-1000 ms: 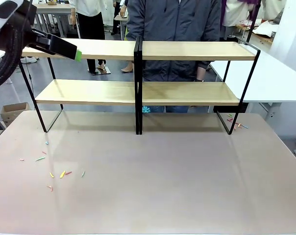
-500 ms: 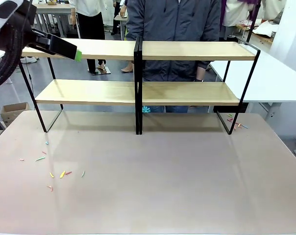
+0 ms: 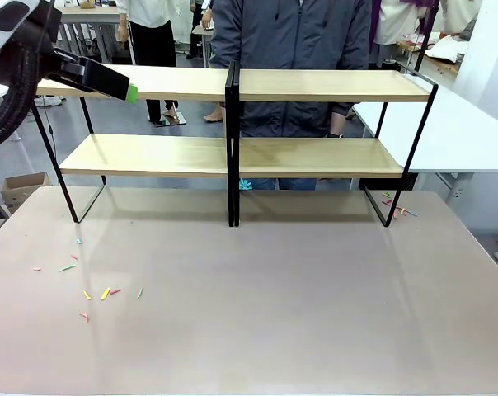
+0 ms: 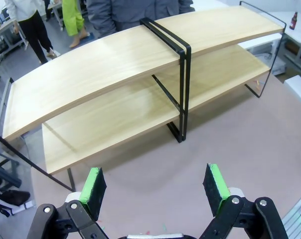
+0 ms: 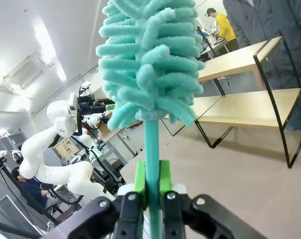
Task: Clean the shelves.
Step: Place the Duster on the table.
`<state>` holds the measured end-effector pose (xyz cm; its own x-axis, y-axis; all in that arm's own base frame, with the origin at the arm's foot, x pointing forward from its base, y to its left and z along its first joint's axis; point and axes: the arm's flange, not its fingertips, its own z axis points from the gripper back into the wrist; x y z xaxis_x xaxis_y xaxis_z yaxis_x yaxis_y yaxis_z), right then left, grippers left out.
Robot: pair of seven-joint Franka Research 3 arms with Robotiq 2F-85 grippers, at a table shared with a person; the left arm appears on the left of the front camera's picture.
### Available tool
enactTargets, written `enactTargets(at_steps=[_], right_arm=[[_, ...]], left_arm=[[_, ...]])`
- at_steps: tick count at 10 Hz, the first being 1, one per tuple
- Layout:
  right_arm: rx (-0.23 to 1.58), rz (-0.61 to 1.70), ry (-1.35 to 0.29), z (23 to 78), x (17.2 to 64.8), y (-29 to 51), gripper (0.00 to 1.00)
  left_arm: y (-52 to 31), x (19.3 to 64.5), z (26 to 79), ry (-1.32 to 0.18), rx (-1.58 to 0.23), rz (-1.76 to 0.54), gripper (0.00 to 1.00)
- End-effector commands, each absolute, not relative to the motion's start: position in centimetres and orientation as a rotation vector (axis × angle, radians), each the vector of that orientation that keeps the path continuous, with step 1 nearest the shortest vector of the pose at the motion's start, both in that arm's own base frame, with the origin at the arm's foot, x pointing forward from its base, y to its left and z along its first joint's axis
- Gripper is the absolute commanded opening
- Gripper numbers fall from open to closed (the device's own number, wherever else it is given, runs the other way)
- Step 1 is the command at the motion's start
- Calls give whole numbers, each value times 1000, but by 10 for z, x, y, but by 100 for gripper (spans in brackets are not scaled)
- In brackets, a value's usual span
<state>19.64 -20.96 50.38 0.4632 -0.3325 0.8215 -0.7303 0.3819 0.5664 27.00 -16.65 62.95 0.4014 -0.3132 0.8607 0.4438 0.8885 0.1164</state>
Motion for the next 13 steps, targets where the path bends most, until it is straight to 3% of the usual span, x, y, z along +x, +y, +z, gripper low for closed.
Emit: enactTargets(at_steps=[1,2,3,5,7,9,10,12,13], right_arm=[[1208,336,-1120,504,196,-210,12],[1146,585,-1055,510,205,-173,12],[1021,725,-931,507,219,-132,12],[789,973,-724,457,254,-51,12],[671,1095,-579,399,291,1,12],[568,1188,-479,363,321,14,12],[541,1191,-462,356,331,3,12],[463,1216,-418,352,339,-28,12],[467,1274,-350,357,336,-38,12]], left_arm=[[-166,270,630,-1055,-139,-480,100],[-180,282,629,-759,-371,-660,100],[-161,289,616,-594,-414,-687,100],[-45,289,546,-365,-735,-531,100],[53,288,453,-310,-1121,-147,100],[102,302,373,-389,-1465,181,100],[97,316,342,-338,-1528,288,100],[71,347,319,-165,-1385,408,100],[162,315,361,-335,-1357,107,100]])
